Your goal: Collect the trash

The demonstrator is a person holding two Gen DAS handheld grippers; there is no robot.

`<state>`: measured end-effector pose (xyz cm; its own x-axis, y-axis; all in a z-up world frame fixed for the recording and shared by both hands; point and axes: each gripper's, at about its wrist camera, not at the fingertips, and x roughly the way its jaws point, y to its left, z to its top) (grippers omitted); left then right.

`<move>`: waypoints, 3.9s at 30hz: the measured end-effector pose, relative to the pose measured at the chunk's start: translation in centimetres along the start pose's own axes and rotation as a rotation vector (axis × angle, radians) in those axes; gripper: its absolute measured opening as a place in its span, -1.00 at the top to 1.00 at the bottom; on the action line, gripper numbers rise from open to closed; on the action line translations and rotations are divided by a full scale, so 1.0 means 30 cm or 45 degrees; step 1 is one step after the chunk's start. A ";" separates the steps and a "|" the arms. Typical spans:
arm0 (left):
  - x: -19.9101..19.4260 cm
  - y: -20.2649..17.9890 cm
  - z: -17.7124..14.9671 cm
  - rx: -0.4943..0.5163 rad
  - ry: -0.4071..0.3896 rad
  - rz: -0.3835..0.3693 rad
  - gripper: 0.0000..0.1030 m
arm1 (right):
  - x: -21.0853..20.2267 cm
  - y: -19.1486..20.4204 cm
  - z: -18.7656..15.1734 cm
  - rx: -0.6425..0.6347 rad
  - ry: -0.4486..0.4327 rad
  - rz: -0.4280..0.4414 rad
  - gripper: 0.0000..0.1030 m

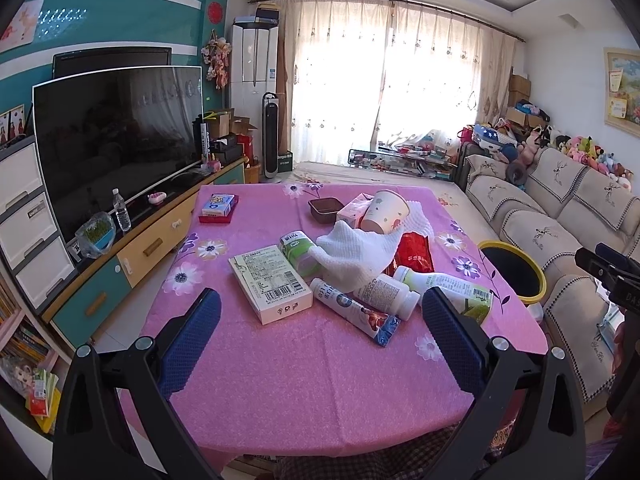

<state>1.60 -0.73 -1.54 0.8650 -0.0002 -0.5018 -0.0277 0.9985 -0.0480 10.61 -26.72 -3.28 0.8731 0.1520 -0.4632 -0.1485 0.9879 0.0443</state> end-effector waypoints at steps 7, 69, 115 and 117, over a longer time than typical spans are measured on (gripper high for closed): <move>0.004 -0.005 -0.004 0.001 0.007 -0.007 -0.93 | 0.001 0.000 -0.002 -0.001 0.000 0.000 -0.88; 0.900 0.083 0.345 0.038 0.007 -0.053 -0.93 | 1.144 0.386 0.275 -0.758 0.565 0.485 -0.87; 0.956 0.004 0.265 0.096 0.110 -0.189 -0.93 | 1.050 -0.731 -0.003 0.162 0.787 -0.282 -0.80; 0.956 0.003 0.265 0.099 0.112 -0.191 -0.93 | 1.043 -0.723 -0.004 0.162 0.783 -0.285 -0.81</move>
<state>30.38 -0.21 -9.08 0.8091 -0.1506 -0.5680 0.1400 0.9882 -0.0625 41.10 -43.41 -18.86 0.4470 -0.0647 -0.8922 0.0946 0.9952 -0.0248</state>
